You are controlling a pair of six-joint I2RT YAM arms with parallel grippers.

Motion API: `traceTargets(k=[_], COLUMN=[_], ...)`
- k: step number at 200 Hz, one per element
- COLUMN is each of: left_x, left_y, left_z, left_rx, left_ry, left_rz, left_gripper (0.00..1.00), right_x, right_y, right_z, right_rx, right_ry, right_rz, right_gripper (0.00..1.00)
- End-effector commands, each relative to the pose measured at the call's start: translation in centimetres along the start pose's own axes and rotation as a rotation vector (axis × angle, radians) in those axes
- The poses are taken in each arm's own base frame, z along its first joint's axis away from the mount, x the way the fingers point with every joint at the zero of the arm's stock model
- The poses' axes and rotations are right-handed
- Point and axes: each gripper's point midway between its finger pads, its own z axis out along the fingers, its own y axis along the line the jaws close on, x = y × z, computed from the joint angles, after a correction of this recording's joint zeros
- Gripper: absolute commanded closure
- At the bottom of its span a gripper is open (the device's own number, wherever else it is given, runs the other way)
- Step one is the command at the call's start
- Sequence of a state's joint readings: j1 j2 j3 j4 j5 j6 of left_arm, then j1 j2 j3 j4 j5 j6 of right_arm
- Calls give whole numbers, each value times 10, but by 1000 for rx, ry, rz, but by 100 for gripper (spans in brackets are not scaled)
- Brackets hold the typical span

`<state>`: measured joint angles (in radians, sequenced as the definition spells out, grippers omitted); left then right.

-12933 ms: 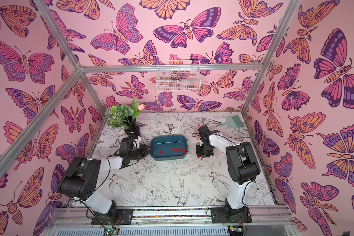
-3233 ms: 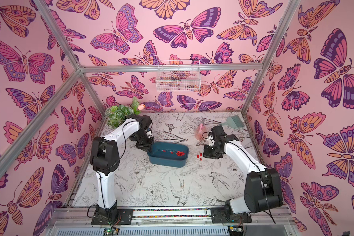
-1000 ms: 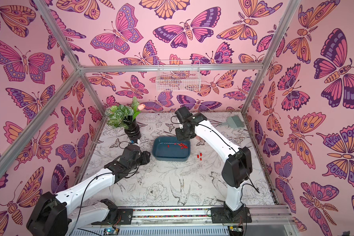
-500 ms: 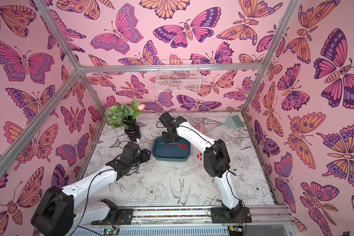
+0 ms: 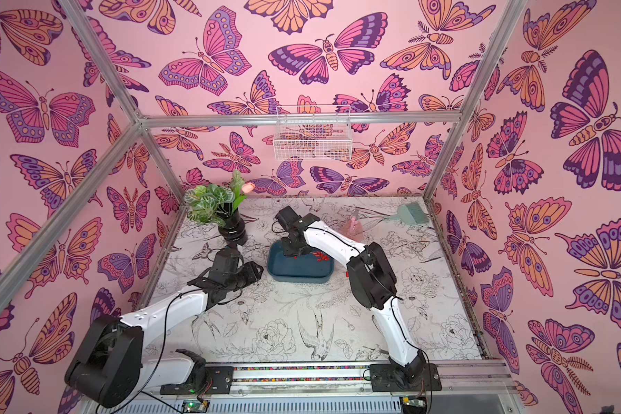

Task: Take the screw protection sleeves out of the storage box
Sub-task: Pick up the screw protection sleeve from the storage box.

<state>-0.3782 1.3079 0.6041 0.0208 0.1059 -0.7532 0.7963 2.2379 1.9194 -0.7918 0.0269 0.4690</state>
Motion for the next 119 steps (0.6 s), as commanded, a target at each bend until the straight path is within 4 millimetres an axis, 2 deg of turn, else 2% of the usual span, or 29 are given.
traceTargets(k=[1,31,119], left_x=[2,3,3], left_y=[2,4,4], left_z=[2,3,4], left_rx=[4,1,3], left_ry=[14,17,24], left_rz=[-13,-15,-17], left_gripper=[57,57,57], right_x=[10,13,1], right_y=[0,-2,-5], right_z=[18,26,32], right_rx=[4,11,30], right_ry=[10,12,22], right_rz=[28,41,36], right_gripper=[58,59,64])
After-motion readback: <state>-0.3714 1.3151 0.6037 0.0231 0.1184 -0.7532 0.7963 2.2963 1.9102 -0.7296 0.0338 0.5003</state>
